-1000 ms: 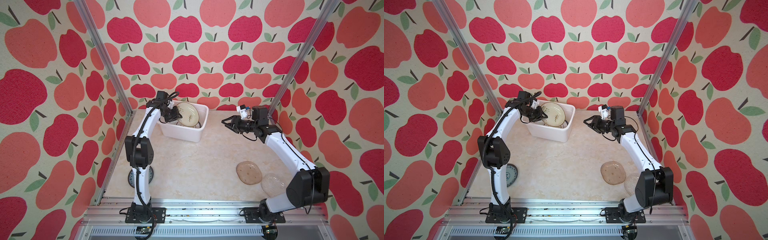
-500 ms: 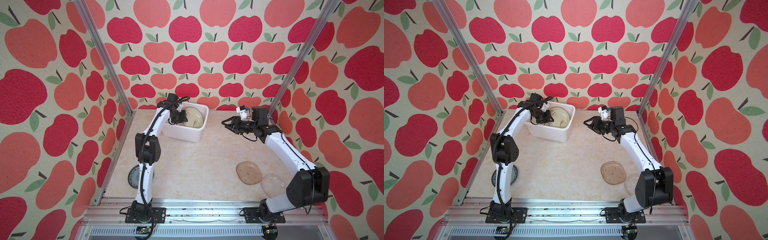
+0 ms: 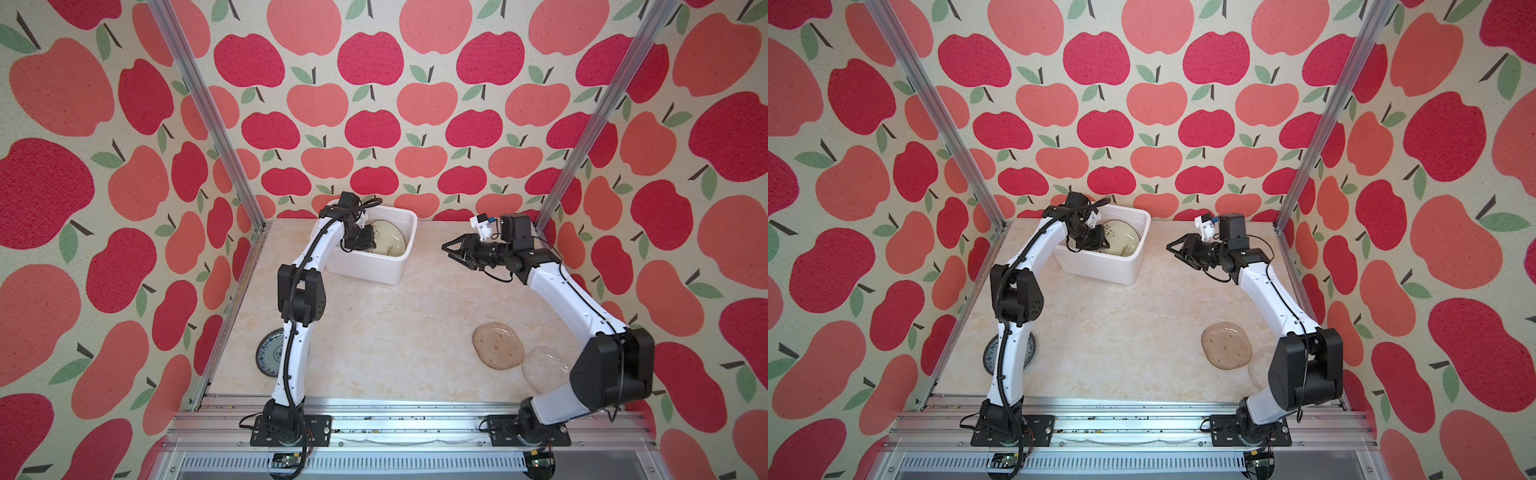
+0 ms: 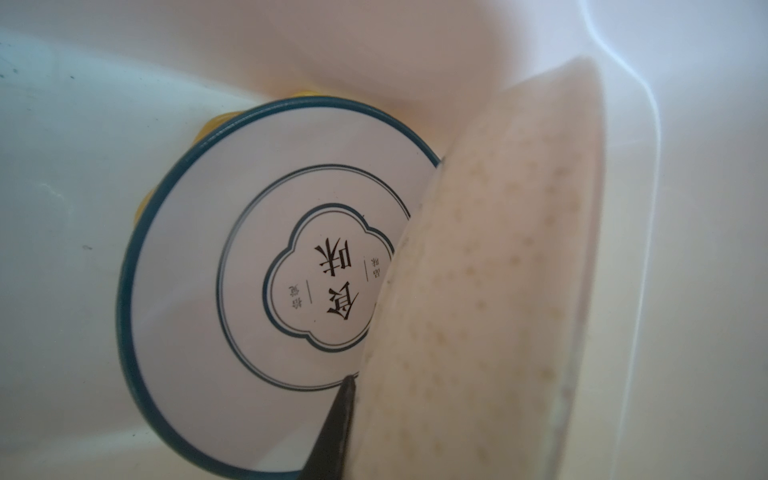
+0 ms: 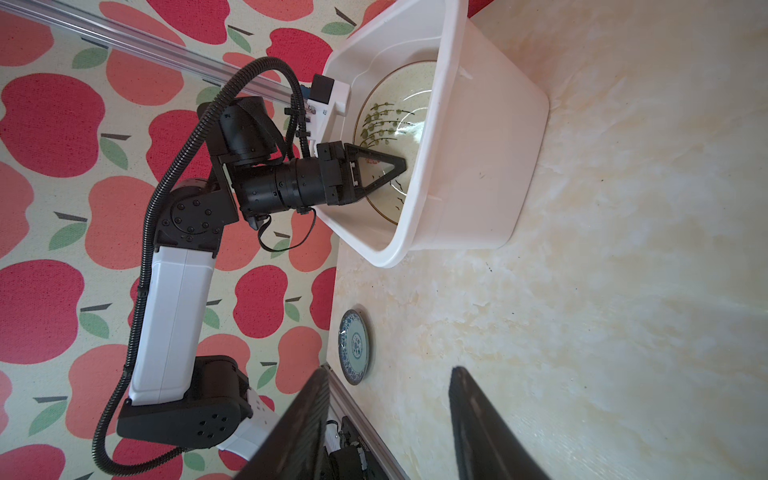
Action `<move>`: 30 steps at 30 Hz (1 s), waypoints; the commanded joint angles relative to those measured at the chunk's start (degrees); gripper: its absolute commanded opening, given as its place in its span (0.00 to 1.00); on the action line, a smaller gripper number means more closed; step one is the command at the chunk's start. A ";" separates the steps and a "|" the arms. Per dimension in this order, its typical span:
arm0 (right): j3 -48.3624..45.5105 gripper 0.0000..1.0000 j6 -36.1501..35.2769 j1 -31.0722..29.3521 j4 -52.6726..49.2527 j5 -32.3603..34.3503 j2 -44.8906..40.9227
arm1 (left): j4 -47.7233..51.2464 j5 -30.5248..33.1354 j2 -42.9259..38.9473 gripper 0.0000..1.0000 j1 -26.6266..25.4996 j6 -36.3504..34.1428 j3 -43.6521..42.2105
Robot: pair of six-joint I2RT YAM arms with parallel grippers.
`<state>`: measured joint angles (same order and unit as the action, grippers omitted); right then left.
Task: Place the plates into the plastic bin on the countertop
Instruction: 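Lower the cream plate into the bin with the left gripper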
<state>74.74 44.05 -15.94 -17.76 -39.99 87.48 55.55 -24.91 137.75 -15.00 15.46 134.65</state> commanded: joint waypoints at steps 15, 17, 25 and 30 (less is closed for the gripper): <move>2.52 0.50 0.29 0.42 -1.10 -1.84 1.39 | -0.04 0.21 1.90 0.30 1.12 -0.87 0.76; 2.52 0.50 0.31 0.48 -1.14 -1.93 1.30 | -0.19 -0.10 2.07 0.33 1.19 -0.87 0.53; 1.91 0.50 -0.07 0.82 -1.50 -2.02 0.42 | -0.53 0.55 2.20 0.41 1.29 -0.70 -1.44; 1.64 0.50 -0.02 0.87 -1.50 -1.95 0.01 | -0.45 0.90 1.73 0.49 1.64 -1.31 -3.59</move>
<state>75.66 44.05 -15.46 -18.09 -41.01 88.27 55.48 -24.12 139.15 -13.52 15.46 132.14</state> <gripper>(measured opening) 0.498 0.481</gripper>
